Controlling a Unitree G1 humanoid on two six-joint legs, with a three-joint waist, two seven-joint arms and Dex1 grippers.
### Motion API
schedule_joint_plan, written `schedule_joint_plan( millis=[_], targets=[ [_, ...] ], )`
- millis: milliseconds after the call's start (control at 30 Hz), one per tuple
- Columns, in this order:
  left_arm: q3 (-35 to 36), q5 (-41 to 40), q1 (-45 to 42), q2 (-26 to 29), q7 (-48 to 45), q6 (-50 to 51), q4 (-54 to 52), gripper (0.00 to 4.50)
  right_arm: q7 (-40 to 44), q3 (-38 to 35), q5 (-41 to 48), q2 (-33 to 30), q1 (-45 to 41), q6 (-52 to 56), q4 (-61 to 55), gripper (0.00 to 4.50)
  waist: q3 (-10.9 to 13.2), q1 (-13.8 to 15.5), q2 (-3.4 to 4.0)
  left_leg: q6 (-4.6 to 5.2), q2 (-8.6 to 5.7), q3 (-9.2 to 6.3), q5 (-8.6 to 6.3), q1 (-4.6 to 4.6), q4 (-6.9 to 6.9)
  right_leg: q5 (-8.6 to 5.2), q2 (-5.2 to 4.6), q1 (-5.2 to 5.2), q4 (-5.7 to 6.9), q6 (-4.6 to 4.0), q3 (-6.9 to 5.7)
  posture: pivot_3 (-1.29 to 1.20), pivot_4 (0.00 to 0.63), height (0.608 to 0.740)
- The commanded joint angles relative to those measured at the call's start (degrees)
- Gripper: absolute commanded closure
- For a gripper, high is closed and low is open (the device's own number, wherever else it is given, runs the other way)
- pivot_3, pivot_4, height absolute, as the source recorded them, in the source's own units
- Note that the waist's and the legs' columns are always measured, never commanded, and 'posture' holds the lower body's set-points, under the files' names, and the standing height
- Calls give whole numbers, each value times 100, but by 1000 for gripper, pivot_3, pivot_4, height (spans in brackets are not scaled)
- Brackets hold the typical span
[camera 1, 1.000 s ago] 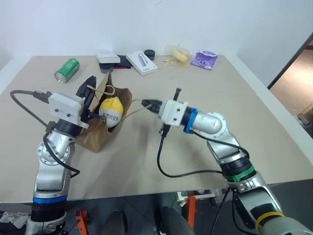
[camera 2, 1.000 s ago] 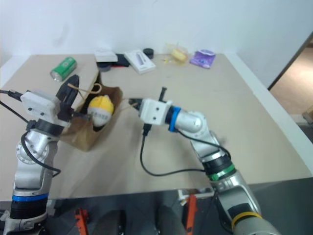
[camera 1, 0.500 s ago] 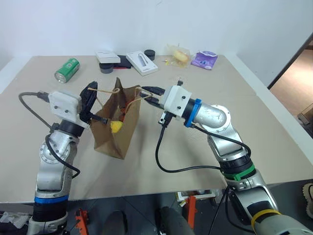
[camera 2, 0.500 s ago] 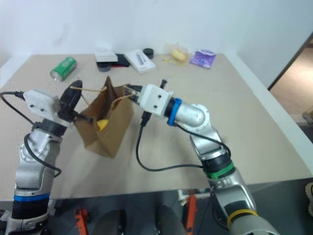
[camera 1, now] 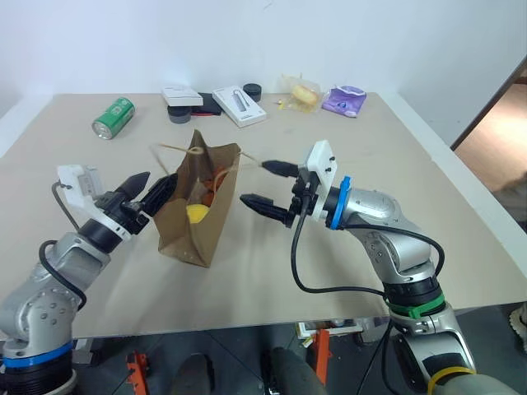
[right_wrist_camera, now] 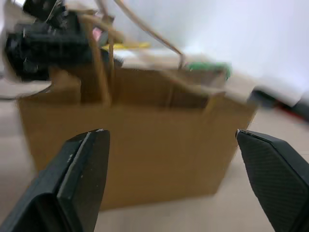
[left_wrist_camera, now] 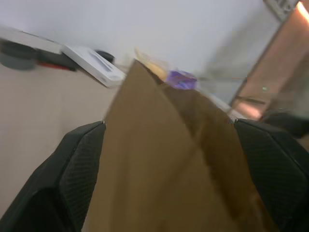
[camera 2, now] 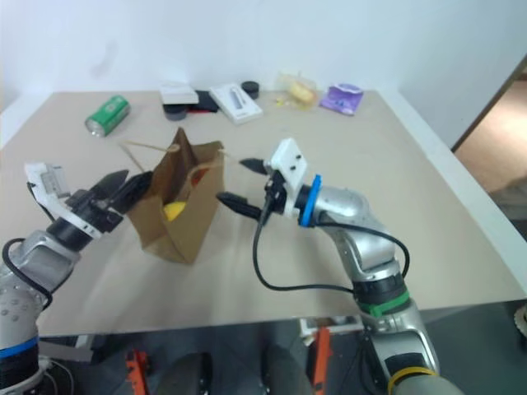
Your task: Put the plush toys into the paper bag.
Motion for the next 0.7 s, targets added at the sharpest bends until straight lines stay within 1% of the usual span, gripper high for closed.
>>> schedule_joint_plan(
  millis=[33, 67, 100, 133, 200, 300, 333, 400, 500, 633, 700],
  targets=[
    [385, -916, -103, 312, -50, 352, -4, 0, 123, 191, 239, 32, -10, 403, -214, 988, 0, -3, 0, 0, 2, -2, 0, 0, 0, -1, 3, 0, 0, -2, -1, 0, 150, 740],
    [418, -1116, -41, 448, -178, 478, -47, 0, 158, 264, 291, 62, -6, 516, -209, 988, 0, -3, 0, 0, 3, -2, 0, -1, 0, -1, 4, -1, 0, -2, -1, 0, 150, 740],
    [445, -1177, 32, 585, -317, 561, -84, 0, 203, 354, 310, 82, 8, 572, -217, 1245, 0, -1, 0, 0, 3, -2, 0, -1, 0, -2, 4, -1, 0, -3, -1, 0, 150, 740],
    [486, -1194, 122, 731, -477, 638, -88, 0, 225, 425, 338, 112, 12, 647, -213, 1915, 0, 0, 0, 0, 2, -3, 0, -1, -1, -3, 4, -1, 0, -4, -1, 0, 150, 740],
    [594, -987, 501, 1186, -1089, 753, -88, 0, 244, 611, 345, 234, -5, 732, -182, 2596, 0, -4, -2, -1, 4, -4, -1, -3, -1, -4, 6, -1, 0, -6, -2, 0, 150, 740],
    [636, -717, 909, 1610, -1678, 773, -51, 0, 275, 826, 283, 386, -106, 742, -25, 3472, 2, -45, 2, -5, 4, 0, -3, -3, -3, -7, 5, -5, 0, -8, 0, 0, 150, 740],
    [636, -577, 1041, 1754, -1886, 707, 14, 0, 284, 906, 221, 466, -189, 709, 89, 4167, 6, -33, 8, -11, 9, 2, -7, -3, -4, -10, 8, -10, 0, -14, 0, 0, 150, 740],
    [655, -350, 1196, 1932, -2192, 589, 121, 0, 285, 1001, 144, 600, -330, 650, 270, 4403, 6, -12, 8, -11, 9, -3, -7, -3, -8, -16, 7, -12, 0, -23, -7, 0, 150, 740],
    [606, -103, 1233, 1988, -2399, 447, 191, 0, 259, 1050, 47, 836, -568, 522, 593, 4403, 6, 6, 8, -11, 8, -4, -7, -5, -8, -16, 1, -13, 0, -24, -11, 0, 150, 740],
    [365, 50, 1276, 1848, -2412, 363, 2, 0, 221, 1068, -74, 1057, -768, 357, 933, 4403, 6, 2, 8, -11, 7, 4, -7, -8, -6, -16, -5, -15, -1, -23, -11, 0, 150, 740],
    [56, 207, 1338, 1686, -2392, 297, -173, 0, 122, 1053, -163, 1234, -871, 242, 1145, 4403, 6, 2, 8, -14, 7, 3, -9, -9, -8, -18, -6, -15, -1, -22, -13, 0, 150, 740]
  ],
)
